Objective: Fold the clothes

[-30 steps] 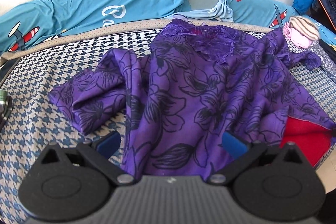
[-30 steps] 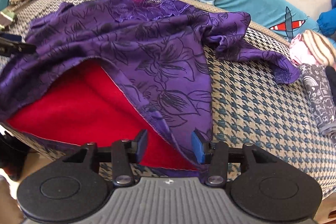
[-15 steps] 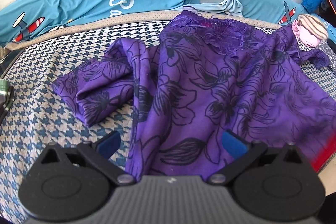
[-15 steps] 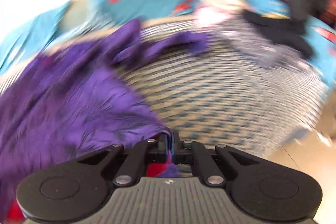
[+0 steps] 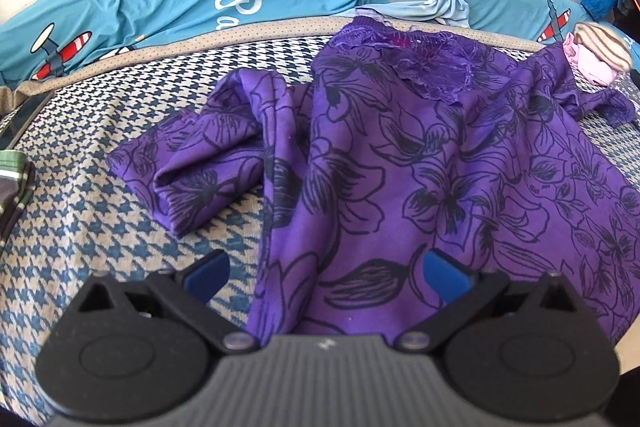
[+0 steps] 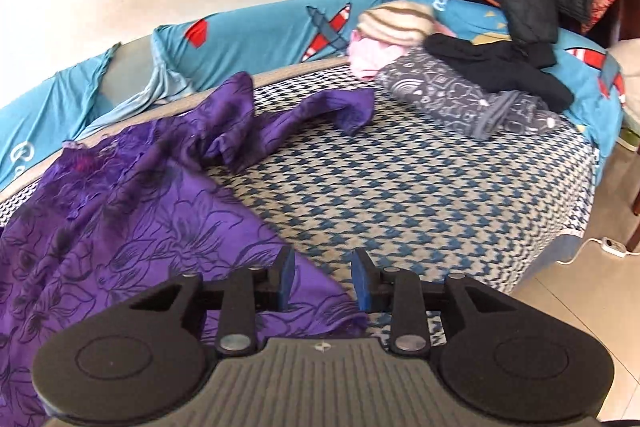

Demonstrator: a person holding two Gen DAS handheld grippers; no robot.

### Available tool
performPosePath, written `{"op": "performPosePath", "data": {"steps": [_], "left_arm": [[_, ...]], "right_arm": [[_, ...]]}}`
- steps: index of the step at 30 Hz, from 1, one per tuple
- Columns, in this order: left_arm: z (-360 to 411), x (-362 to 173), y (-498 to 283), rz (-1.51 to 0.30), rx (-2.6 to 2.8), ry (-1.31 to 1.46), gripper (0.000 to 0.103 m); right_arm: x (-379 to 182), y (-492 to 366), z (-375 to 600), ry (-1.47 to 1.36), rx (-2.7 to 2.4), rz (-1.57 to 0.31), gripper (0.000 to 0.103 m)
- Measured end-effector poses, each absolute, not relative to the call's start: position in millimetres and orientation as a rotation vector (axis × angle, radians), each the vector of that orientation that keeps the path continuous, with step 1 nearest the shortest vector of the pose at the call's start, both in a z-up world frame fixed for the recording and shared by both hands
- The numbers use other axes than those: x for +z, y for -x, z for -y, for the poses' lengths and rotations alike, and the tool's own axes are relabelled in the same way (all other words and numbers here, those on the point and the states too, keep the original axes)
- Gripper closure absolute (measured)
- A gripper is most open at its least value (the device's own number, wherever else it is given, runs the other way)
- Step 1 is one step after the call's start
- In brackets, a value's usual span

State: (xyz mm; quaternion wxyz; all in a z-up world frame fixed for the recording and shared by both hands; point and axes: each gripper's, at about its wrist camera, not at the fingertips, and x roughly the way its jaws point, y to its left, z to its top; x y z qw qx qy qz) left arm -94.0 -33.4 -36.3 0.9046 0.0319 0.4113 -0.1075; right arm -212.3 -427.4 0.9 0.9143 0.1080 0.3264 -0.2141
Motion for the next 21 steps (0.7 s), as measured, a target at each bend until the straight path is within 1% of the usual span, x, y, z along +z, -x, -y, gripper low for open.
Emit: {"op": "performPosePath", "data": {"steps": [7, 10, 12, 17, 21], "left_arm": [[6, -25, 85, -0.863, -0.145, 0.071, 0.000], [-5, -21, 76, -0.855, -0.115, 0.088, 0.000], [-14, -21, 65, -0.872, -0.087, 0.116, 0.000], [-42, -24, 32, -0.930, -0.095, 0.318, 0.000], [-39, -17, 3, -0.923, -0.107, 0.307, 0.000]], "right_arm": [[-6, 192, 409, -0.212, -0.341, -0.664, 0.072], [-8, 178, 397, -0.198, -0.276, -0.674, 0.071], [-9, 168, 387, -0.186, -0.233, -0.682, 0.070], [-16, 140, 360, -0.138, -0.148, -0.711, 0.068], [-21, 114, 340, -0.109, -0.106, -0.726, 0.068]]}}
